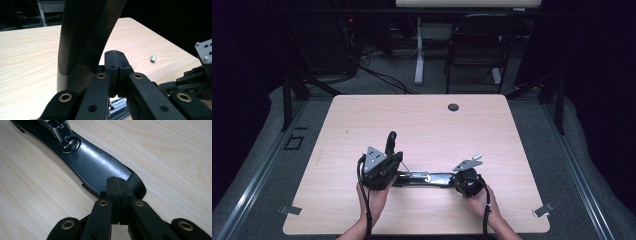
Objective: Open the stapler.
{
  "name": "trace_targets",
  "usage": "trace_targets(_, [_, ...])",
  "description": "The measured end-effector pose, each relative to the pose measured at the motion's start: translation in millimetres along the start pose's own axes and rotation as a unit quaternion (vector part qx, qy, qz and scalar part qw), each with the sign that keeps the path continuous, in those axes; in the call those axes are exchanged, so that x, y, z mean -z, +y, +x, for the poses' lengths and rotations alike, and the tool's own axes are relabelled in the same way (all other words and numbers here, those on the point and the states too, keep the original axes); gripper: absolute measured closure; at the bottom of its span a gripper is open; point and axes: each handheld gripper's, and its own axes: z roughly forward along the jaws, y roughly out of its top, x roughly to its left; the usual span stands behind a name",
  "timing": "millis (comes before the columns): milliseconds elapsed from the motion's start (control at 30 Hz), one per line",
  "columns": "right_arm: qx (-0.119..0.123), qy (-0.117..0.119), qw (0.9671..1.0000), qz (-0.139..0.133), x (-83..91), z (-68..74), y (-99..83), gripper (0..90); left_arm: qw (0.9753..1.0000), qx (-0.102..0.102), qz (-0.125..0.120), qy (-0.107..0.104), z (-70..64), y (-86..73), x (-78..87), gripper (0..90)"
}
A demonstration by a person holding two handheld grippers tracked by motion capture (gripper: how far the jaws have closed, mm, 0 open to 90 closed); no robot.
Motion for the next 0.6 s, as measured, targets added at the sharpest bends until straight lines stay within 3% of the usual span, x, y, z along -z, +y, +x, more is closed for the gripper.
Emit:
trace_targets(467, [0.001, 0.000, 1.0000, 0.001, 0.0, -0.2, 0.2, 90.0, 1.0000, 0.006, -0.001, 0.004, 4.1, 0.5, 4.3, 90.0])
trace_targets(600, [0.002, 0.001, 1.0000, 0.001, 0.0, -0.4, 0.3, 90.0, 0.9998, 0.017, -0.005, 0.004, 8.0, 0.5, 6.9, 90.0])
